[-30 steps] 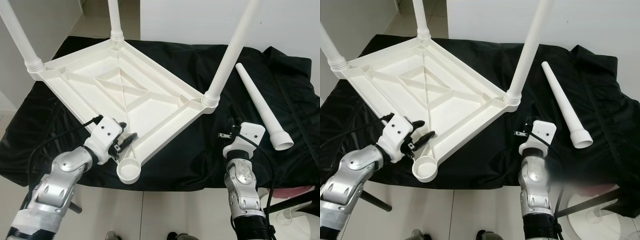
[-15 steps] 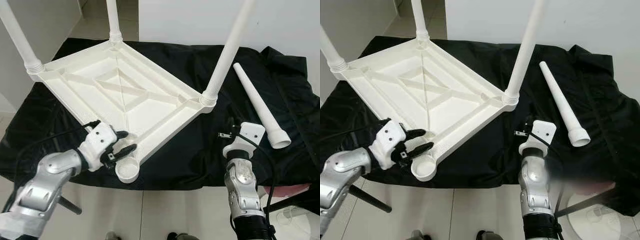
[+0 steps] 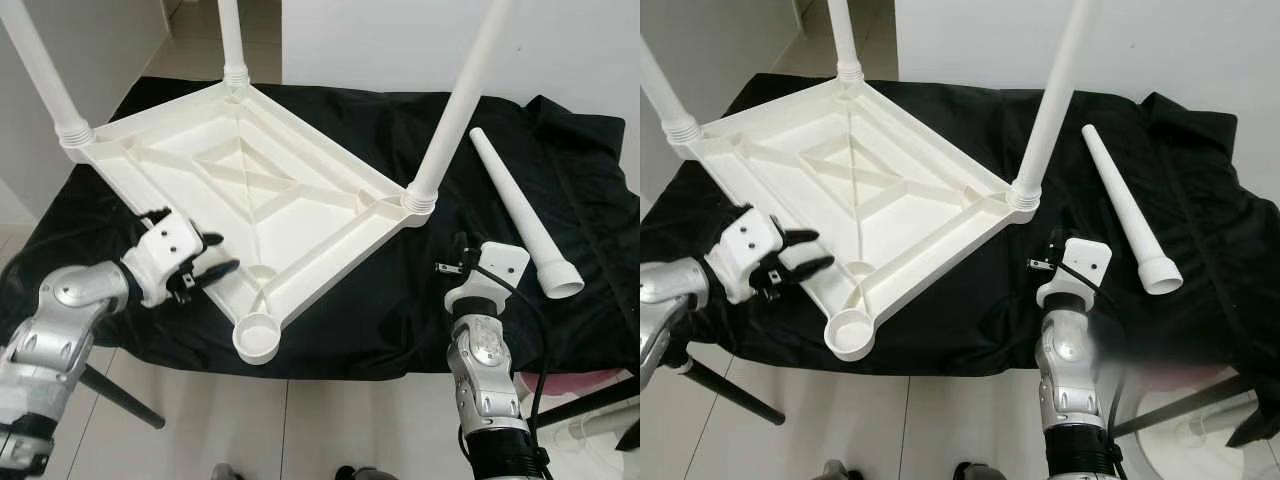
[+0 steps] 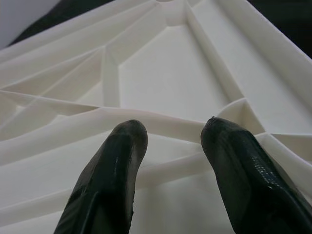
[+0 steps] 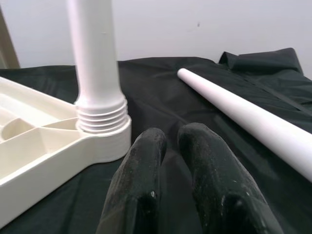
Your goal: Building children table
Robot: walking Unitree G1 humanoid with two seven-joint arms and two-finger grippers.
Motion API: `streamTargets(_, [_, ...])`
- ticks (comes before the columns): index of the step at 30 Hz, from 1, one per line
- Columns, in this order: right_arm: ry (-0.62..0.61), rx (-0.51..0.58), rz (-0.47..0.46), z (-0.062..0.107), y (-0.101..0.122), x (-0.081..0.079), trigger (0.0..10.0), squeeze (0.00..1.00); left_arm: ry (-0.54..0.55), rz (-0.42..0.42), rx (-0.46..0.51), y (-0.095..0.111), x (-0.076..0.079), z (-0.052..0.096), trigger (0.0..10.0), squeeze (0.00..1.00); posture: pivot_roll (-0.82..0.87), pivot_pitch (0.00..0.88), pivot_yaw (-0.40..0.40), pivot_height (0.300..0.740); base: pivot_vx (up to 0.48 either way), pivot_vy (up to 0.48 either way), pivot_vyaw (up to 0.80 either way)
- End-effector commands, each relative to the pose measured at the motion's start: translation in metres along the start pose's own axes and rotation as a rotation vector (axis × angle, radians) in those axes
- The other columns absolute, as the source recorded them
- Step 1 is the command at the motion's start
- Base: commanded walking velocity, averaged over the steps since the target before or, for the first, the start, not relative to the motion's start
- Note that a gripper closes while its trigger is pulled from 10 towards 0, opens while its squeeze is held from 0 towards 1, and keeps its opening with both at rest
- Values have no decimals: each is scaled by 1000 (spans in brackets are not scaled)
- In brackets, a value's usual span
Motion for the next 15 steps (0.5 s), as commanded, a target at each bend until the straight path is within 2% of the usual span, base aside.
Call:
streamTargets(1, [-4,2,4,0,0,3,10000,0,75,-2,-26,-8,-8,-4,10000,0,9,127,-17,740,0,0,0])
streamTargets(2, [-4,2,4,0,0,3,10000,0,75,-2,-26,-8,-8,-4,10000,0,9,127,-17,740,0,0,0])
streamTargets(3, [-2,4,8,-1,0,5,10000,0,78,-9,-44,-11,-14,-11,10000,0,9,128,-22,740,0,0,0])
streamTargets(8, [11,4,10,-2,1,4,10000,0,58,-29,-69,-16,-15,-16,10000,0,9,137,-32,740,0,0,0])
streamTargets(10, [37,15,20,-6,5,2,10000,0,29,-66,-81,-17,-19,-18,10000,0,1,146,-33,740,0,0,0])
streamTargets(15, [45,24,35,-8,7,6,10000,0,2,-75,-89,-20,-23,-19,10000,0,-10,147,-26,740,0,0,0])
Point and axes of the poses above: a point about 5 cm out from each wrist's last joint towards the gripper, its own z axis pointing back from the gripper into the wrist, its own y axis along the axis of the wrist's last joint, x = y × z, the point moved 6 cm from there along -z, pointing out of the wrist towards the gripper, and after that the axes turned 5 degrees about z, right-handed, at the moved point
